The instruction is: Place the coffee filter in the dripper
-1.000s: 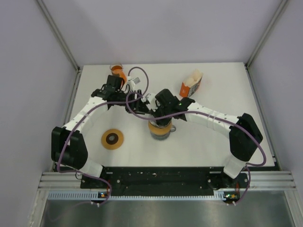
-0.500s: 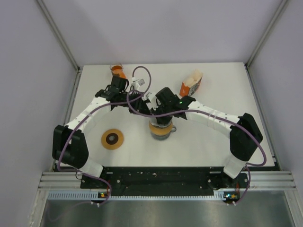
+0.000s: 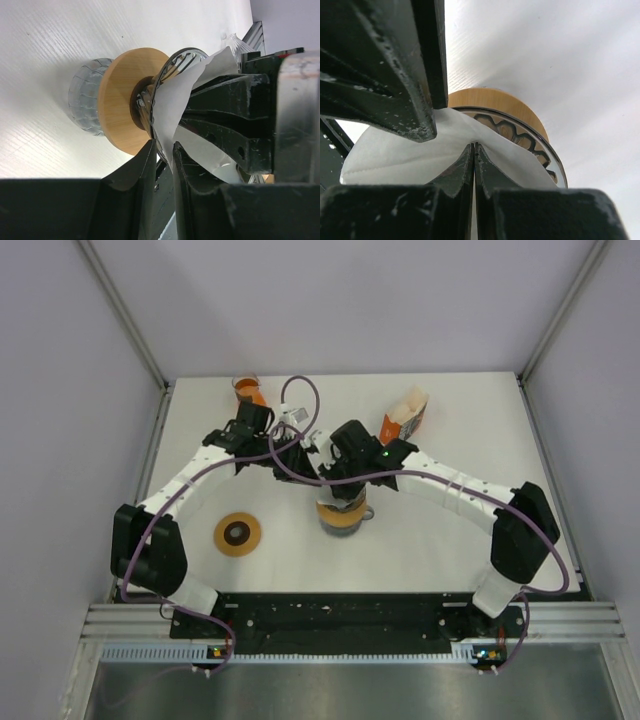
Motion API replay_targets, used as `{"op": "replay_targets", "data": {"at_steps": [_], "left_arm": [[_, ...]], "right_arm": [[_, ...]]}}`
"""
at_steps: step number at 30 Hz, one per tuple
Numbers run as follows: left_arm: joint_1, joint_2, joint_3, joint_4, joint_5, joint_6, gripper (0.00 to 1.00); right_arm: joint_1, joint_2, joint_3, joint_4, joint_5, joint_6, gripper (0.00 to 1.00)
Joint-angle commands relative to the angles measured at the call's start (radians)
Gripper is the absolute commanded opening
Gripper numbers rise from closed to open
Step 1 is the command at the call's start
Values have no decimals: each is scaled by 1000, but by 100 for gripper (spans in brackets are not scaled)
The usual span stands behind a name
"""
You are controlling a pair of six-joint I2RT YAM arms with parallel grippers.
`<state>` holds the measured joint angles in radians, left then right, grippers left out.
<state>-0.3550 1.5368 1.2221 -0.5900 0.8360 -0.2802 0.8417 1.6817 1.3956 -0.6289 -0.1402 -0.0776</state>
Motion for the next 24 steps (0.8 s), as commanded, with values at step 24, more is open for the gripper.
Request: {"op": "replay_targets", "data": {"at_steps": [24], "left_arm": [[-70,26,80,-54,-58,88,15]], "right_arm": [[42,-188,63,15,57,-111,33]]}}
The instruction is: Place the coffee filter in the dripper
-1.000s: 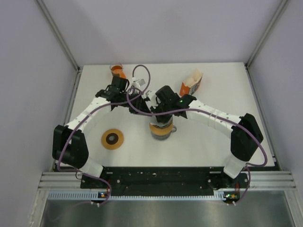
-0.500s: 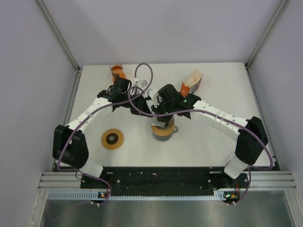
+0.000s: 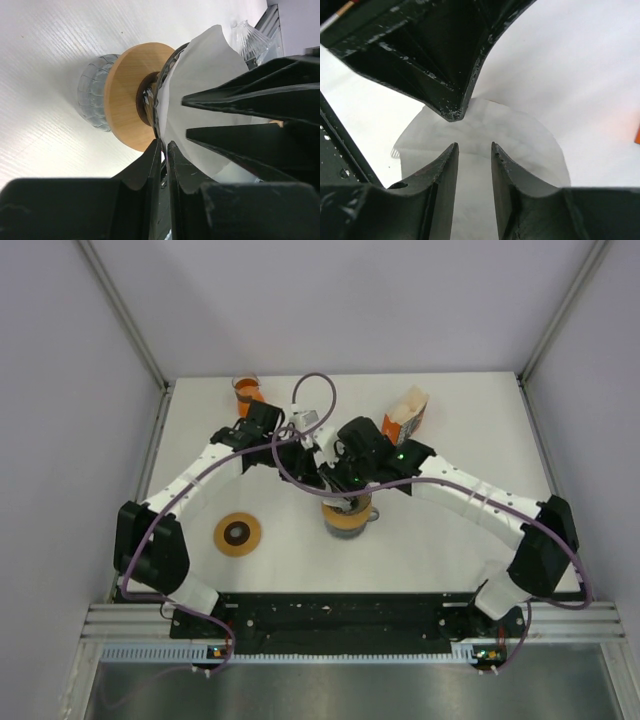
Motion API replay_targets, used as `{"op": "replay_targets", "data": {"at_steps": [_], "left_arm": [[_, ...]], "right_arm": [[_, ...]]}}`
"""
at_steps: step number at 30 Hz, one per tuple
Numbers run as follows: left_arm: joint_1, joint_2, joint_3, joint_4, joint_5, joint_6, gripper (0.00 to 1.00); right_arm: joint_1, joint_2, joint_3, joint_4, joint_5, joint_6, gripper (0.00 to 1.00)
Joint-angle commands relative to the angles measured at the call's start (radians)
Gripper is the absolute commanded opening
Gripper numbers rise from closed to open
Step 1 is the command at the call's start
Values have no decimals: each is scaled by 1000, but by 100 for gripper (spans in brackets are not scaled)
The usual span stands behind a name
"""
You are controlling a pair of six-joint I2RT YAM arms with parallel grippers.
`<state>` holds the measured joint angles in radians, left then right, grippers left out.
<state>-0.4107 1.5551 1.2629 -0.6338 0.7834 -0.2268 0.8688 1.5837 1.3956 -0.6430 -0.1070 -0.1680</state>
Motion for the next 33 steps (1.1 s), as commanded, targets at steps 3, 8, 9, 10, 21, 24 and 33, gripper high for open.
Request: {"op": "replay_targets", "data": {"at_steps": [3,8,9,10,21,24,33], "left_arm": [[-23,13,39,-10,-10,38,15],[-34,22,49,-12,-15,40,15],[-37,23,53,-17,-15,40,15],[-39,25,56,-17,-19,44,15],[-48,33,82,-33,-12,63,25],[-51,30,93,-40,-1,70,33],[-50,20,109,-50,10,87,49]], "right_arm": [[15,-117,62,17,17,-33,38],[21,-174,30,17,-45,-73,53],[30,-191,20,22,-52,-89,55],[39,-200,8,25,-60,-102,62],[78,-229,-73,29,-63,-162,60],[44,-218,-73,28,-69,-111,51],[-28,-209,-133,23,-69,-50,27]]}}
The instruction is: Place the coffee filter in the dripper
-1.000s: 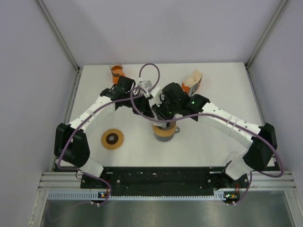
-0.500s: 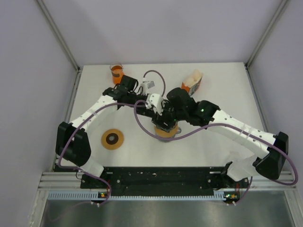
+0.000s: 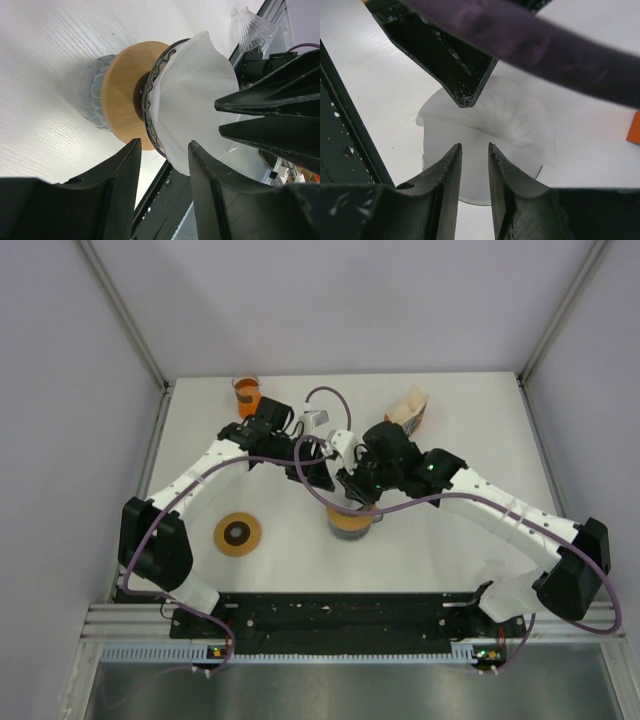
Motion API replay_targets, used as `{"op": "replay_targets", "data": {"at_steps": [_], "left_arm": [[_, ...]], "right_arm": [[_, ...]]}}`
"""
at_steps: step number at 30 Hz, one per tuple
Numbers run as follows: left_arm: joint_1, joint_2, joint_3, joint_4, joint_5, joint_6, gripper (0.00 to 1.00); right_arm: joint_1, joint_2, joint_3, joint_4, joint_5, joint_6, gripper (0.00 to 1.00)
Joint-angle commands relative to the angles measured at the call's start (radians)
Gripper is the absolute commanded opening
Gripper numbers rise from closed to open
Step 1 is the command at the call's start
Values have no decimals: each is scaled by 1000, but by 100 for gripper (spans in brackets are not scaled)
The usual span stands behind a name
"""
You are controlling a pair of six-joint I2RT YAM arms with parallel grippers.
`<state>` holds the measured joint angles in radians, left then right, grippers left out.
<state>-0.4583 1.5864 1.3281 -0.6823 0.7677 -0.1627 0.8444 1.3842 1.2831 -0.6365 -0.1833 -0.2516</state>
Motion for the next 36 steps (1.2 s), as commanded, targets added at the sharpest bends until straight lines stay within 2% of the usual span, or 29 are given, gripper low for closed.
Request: {"op": "replay_targets", "data": {"at_steps": [1,4,12,17,22,24,26,30,36], "left_arm": [[-2,-11,46,-5,28,25,51],[0,-14,60,-13,35,31,57],[38,-28,106,-33,35,46,67],[93,-42,111,-33,67,45,69],[158,-66,108,-34,61,45,70],[199,-71,102,-34,64,38,70],[222,-75,91,-34,76,34,70],[245,-103,57,-31,65,49,70],[277,-124,29,-22,45,60,69]], "right_arm": [[-7,-13,-27,17,11,40,27],[-13,-16,-27,14,8,60,28],[-50,-115,73,23,-33,170,42],[-214,-195,-3,44,7,356,43],[-399,-293,-164,83,-42,541,51],[-494,-306,-240,93,-57,638,50],[-533,-295,-318,92,-47,705,45],[-536,-261,-453,151,-45,802,40],[-533,-192,-605,342,-154,958,33]]}}
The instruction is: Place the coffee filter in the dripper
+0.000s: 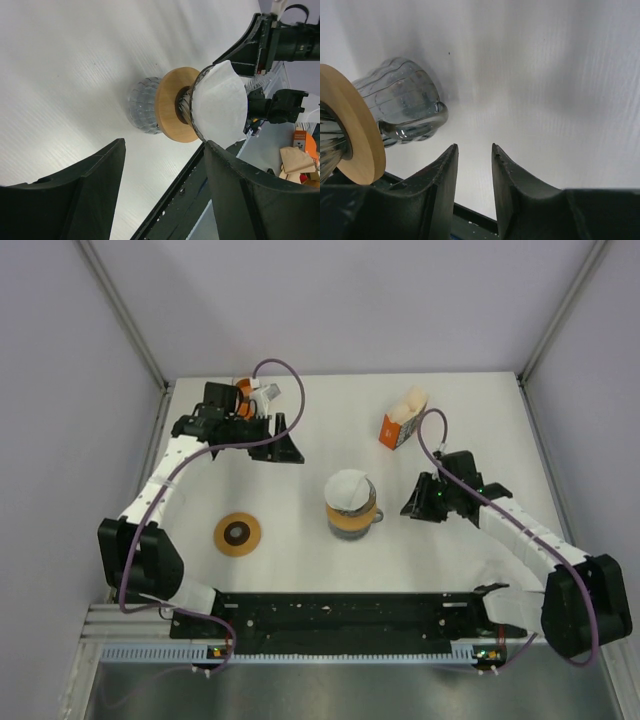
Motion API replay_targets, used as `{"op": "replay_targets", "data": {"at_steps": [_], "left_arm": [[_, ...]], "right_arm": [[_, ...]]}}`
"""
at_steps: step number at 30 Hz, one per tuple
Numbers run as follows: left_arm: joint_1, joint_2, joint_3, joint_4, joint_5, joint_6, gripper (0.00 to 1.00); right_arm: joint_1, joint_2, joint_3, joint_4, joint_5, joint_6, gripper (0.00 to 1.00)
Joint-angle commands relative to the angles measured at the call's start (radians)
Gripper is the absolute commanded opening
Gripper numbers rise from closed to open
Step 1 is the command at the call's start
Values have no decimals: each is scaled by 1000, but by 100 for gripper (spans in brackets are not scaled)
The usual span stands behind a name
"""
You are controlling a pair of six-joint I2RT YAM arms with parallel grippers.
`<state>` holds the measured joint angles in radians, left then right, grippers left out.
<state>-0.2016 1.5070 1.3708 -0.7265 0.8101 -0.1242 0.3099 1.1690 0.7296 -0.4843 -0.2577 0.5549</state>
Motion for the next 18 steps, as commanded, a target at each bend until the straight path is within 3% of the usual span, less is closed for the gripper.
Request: {"op": "replay_targets", "data": {"at_steps": [1,18], "left_arm": [[27,-45,-13,22,6,21,69],[103,-39,-32,16,26,34,68]], "right_arm": [[4,35,-73,231,-81,171,33],[201,320,-67,602,-109,361,24]]}}
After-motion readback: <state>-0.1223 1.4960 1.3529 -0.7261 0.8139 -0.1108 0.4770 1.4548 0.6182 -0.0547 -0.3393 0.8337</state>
